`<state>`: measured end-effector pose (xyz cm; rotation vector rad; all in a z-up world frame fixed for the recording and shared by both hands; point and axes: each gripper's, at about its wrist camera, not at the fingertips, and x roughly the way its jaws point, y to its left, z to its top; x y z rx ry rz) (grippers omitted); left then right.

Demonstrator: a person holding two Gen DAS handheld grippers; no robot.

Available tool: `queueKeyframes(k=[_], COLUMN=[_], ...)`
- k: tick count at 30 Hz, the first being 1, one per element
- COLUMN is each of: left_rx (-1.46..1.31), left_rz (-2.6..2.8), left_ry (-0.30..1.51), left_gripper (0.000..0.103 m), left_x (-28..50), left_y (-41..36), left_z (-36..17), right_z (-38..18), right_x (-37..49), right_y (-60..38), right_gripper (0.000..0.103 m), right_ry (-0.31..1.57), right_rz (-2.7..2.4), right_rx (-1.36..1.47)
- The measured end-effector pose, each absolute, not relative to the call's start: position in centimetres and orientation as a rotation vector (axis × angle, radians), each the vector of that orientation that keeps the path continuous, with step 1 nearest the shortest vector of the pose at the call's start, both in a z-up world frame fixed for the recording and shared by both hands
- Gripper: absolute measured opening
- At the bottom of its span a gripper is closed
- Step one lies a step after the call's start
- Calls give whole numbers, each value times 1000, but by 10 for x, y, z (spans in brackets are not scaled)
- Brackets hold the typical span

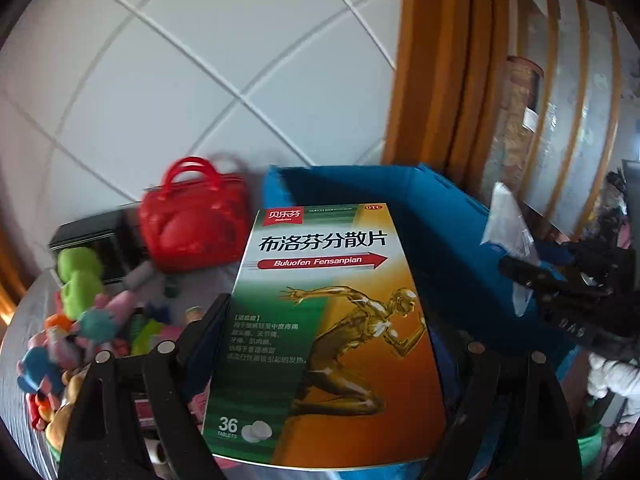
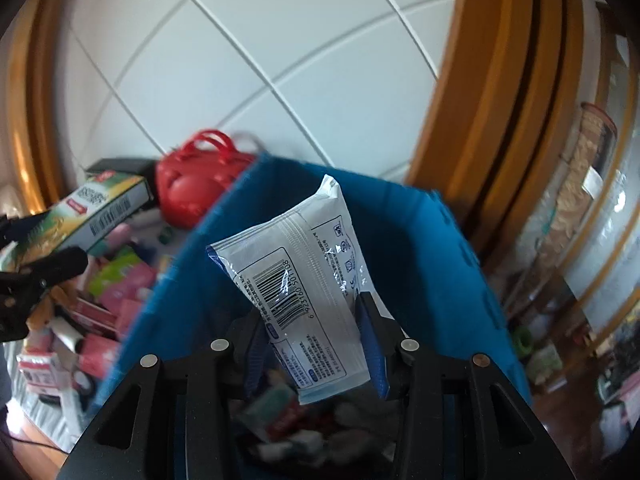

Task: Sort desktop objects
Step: 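Carry the Bulofen box and white sachet over the blue crate, then open the left tool dropping the Bulofen box while the right tool releases the sachet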

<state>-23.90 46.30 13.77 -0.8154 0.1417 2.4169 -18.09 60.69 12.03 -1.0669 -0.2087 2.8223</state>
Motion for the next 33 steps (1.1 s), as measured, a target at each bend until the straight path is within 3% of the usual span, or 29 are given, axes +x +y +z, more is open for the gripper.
queueKeyframes(k=[5,11,23,25,27,30,33], left_rx=[-920,-1054,-1316,-1315,-1315,-1322,-1327], left_rz=[2339,2300,2176,2181,2184,2180,2185], left_ry=[214,313,540,541,541,518,512], left_gripper=[86,86,87,87,91,102,102], left_x=[-263,-298,-320,-321,-321,-323,-328], left_y=[555,639,691,691,691,690,691], left_z=[145,113,39,38,37,34,33], right_z=[101,61,-21,-21,-22,-24,-23], right_x=[-219,-270,-302,-301,-299,-299,-299], right_y=[662,719,753,750,749,751,753], right_gripper=[42,42,43,49,68,73,75], right_ry=[-140,9,77,19,23,24,20], right_rz=[2749,2654,2514,2499,2499,2498,2505], right_rx=[-1223,-1410,-1662,-1642,-1645,-1656,-1657])
